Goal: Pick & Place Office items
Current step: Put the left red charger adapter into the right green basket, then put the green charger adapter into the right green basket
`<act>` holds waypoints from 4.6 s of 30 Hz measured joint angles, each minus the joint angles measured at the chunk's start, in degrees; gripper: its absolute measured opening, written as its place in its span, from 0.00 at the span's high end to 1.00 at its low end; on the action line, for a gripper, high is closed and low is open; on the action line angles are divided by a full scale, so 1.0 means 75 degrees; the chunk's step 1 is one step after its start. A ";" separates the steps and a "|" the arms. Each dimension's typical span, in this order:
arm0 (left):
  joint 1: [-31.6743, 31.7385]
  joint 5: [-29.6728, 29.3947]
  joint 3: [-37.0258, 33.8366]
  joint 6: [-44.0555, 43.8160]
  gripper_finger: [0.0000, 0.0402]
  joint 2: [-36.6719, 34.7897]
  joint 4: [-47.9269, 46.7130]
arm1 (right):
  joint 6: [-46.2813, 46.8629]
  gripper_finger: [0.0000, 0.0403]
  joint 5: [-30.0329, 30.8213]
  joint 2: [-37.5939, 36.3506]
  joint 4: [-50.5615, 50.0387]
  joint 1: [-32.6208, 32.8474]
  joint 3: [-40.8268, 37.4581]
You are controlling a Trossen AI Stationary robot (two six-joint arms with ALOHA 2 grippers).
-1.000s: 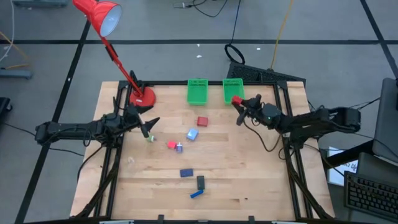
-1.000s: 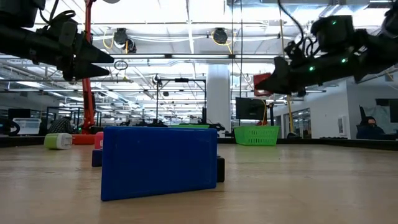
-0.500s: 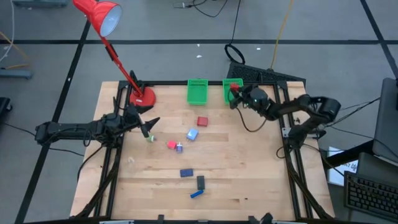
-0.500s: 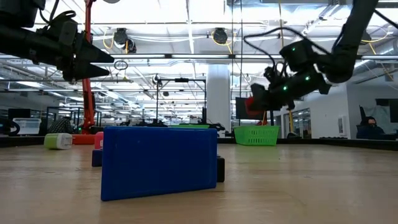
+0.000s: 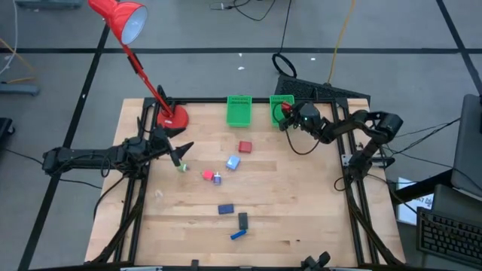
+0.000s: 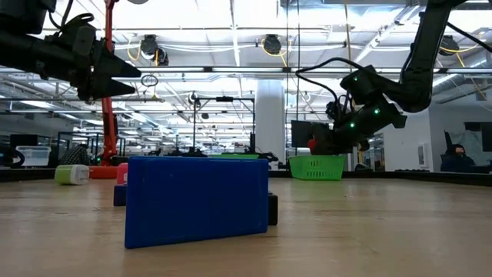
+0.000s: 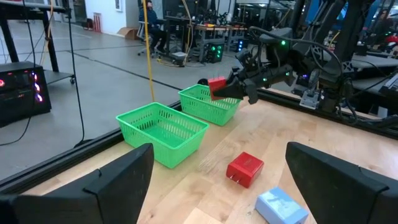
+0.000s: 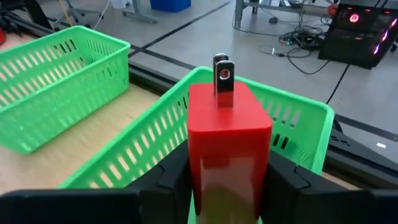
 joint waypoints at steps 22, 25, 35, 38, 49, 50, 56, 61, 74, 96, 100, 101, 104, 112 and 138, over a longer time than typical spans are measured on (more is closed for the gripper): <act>0.0000 0.0015 0.0000 -0.0007 0.10 0.0000 0.0000 | 0.0189 0.50 -0.1430 -0.0287 0.0744 0.0071 0.0000; 0.0000 0.0015 0.0000 -0.0008 0.09 0.0001 0.0000 | 0.0107 0.51 -0.1684 -0.0704 0.0515 0.0188 -0.0004; 0.0000 0.0015 0.0000 -0.0008 0.07 0.0001 0.0001 | -0.0048 0.51 -0.4142 -0.2087 0.0345 0.1189 -0.0006; 0.0000 0.0015 0.0000 -0.0010 0.09 0.0000 0.0002 | -0.0230 0.51 -0.4264 -0.2154 0.0337 0.1699 -0.0006; 0.0000 0.0017 0.0000 -0.1013 0.06 0.0000 0.0003 | -0.1085 0.51 -0.3868 -0.2154 0.0459 0.3216 -0.0006; 0.0000 0.0015 0.0000 -0.0992 0.06 0.0000 0.0003 | -0.1077 0.51 -0.3616 -0.2154 0.0487 0.3314 -0.0006; -0.0003 0.0015 0.0000 -0.1029 0.06 0.0003 0.0009 | -0.1072 0.51 -0.2737 -0.2154 0.0505 0.3725 -0.0006; -0.0003 0.0015 0.0000 -0.1169 0.07 0.0002 0.0006 | -0.1115 0.51 -0.2328 -0.2154 0.0510 0.3919 -0.0006; -0.0003 0.0959 0.0003 -0.2591 0.06 0.0755 -0.0015 | -0.1273 0.51 -0.2155 -0.2151 0.0510 0.3914 -0.0006; -0.1049 0.2943 0.2319 -0.2799 0.27 0.3661 -0.5896 | -0.1351 0.51 -0.1958 -0.2151 0.0455 0.3911 -0.0006; -0.1067 0.2915 0.2524 -0.2677 0.31 0.3956 -0.6691 | -0.1414 0.51 -0.1958 -0.2151 0.0482 0.3911 -0.0006; -0.1067 0.2818 0.2511 -0.2669 0.32 0.4036 -0.6771 | -0.1414 0.51 -0.1958 -0.2151 0.0487 0.3911 -0.0006; -0.1064 0.2351 0.2310 -0.2648 0.35 0.4240 -0.6574 | -0.1414 0.51 -0.1961 -0.2151 0.0493 0.3911 -0.0006; -0.1065 0.1605 0.2229 -0.2538 0.41 0.4996 -0.6234 | -0.1414 0.51 -0.1962 -0.2151 0.0510 0.3911 -0.0006; -0.1067 0.1990 0.2224 -0.1819 0.59 0.6059 -0.5429 | -0.1413 0.51 -0.1964 -0.2148 0.0413 0.3911 -0.0006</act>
